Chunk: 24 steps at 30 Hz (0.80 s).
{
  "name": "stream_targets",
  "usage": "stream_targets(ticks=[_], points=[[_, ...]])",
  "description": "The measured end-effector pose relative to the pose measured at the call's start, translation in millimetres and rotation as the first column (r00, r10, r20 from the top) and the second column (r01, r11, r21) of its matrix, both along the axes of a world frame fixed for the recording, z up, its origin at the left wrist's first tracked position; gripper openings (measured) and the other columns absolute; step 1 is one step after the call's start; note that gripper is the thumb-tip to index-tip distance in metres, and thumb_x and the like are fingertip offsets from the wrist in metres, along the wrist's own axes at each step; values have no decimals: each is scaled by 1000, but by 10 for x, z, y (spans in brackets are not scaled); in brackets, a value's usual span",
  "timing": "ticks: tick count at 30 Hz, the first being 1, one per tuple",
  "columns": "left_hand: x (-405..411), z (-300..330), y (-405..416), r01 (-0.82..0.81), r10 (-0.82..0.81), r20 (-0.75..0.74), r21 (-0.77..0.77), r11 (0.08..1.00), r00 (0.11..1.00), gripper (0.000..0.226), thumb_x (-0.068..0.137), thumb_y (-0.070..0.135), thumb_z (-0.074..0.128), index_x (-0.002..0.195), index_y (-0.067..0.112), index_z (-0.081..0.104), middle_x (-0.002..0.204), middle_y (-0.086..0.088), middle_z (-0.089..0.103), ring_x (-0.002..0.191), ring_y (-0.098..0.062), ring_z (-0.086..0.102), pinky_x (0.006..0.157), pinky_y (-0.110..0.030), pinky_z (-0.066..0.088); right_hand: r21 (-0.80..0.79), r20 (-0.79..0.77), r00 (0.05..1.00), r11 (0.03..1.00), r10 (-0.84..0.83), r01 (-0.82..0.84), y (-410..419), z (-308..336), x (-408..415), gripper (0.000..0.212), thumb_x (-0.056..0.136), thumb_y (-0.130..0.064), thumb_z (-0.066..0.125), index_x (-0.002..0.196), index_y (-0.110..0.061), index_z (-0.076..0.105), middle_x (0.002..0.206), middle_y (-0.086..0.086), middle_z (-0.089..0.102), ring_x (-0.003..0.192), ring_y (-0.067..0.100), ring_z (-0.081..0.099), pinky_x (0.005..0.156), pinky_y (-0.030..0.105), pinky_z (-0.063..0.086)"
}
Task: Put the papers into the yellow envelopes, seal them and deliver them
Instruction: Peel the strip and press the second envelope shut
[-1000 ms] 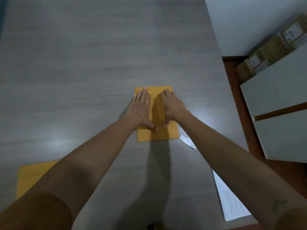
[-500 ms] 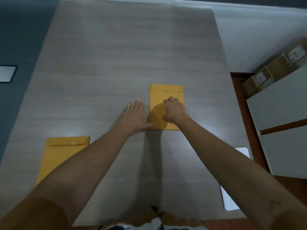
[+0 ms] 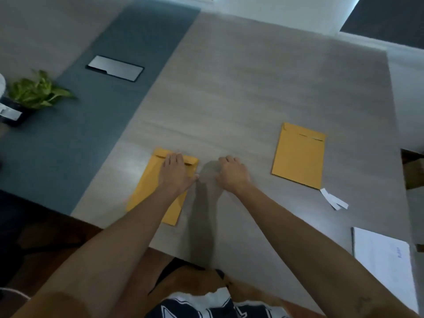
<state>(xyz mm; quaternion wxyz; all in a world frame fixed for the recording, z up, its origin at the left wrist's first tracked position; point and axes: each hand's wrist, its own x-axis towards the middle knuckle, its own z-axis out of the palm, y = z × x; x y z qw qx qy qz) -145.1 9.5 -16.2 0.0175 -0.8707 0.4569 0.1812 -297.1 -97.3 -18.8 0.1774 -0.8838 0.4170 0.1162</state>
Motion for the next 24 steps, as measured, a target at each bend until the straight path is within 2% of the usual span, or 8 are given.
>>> stream_targets(ticks=[4, 7, 9, 16, 19, 22, 24], points=[[385, -38, 451, -136, 136, 15, -2, 991, 991, 98, 81, 68, 60, 148, 5, 25, 151, -14, 33, 141, -31, 27, 110, -43, 35, -18, 24, 999, 999, 33, -33, 219, -30, 463, 55, 95, -32, 50, 144, -14, 32, 142, 11, 43, 130, 33, 39, 103, 45, 39], [541, -80, 660, -181, 182, -10, 66, 981, 983, 112, 68, 74, 68, 147, 7, 25, 147, -13, 33, 138, -30, 30, 107, -42, 37, -19, 6, 1000, 999, 30, -30, 304, -83, 730, 47, 98, -26, 46, 142, -16, 34, 139, 12, 45, 127, 34, 41, 99, 46, 42], [617, -137, 750, -175, 176, -20, 67, 982, 984, 117, 62, 75, 72, 147, 8, 25, 147, -12, 32, 136, -30, 31, 106, -41, 37, -30, 6, 999, 999, 39, -39, 349, -118, 861, 42, 97, -22, 45, 138, -16, 39, 134, 11, 48, 122, 33, 44, 96, 45, 43], [676, -261, 820, -100, 100, 9, -4, 995, 995, 113, 52, 81, 72, 137, 16, 34, 139, -9, 36, 131, -27, 34, 103, -39, 38, -211, 31, 997, 976, 67, -59, 398, -237, 945, 23, 93, -8, 50, 114, -13, 56, 112, 9, 58, 103, 29, 55, 81, 39, 47], [622, -285, 824, -35, 36, 20, -53, 998, 999, 112, 50, 83, 70, 137, 21, 36, 140, -6, 35, 132, -26, 29, 104, -39, 34, -200, 120, 993, 979, 3, 21, 358, -269, 836, 16, 97, -10, 47, 108, -12, 58, 107, 9, 59, 99, 29, 56, 78, 37, 48], [525, -273, 753, 16, -16, 2, -97, 995, 1000, 114, 52, 84, 68, 142, 23, 34, 146, -3, 31, 139, -26, 22, 110, -41, 28, -123, 233, 963, 978, -134, 166, 310, -218, 669, 18, 102, -14, 39, 106, -9, 56, 103, 12, 61, 95, 30, 57, 73, 38, 46], [443, -261, 655, 74, -78, -32, -110, 991, 996, 110, 60, 81, 68, 147, 23, 32, 153, -3, 27, 144, -27, 18, 115, -42, 24, -87, 220, 953, 968, -210, 234, 278, -175, 489, 22, 104, -17, 35, 110, -10, 55, 104, 12, 60, 96, 30, 56, 75, 38, 45]])
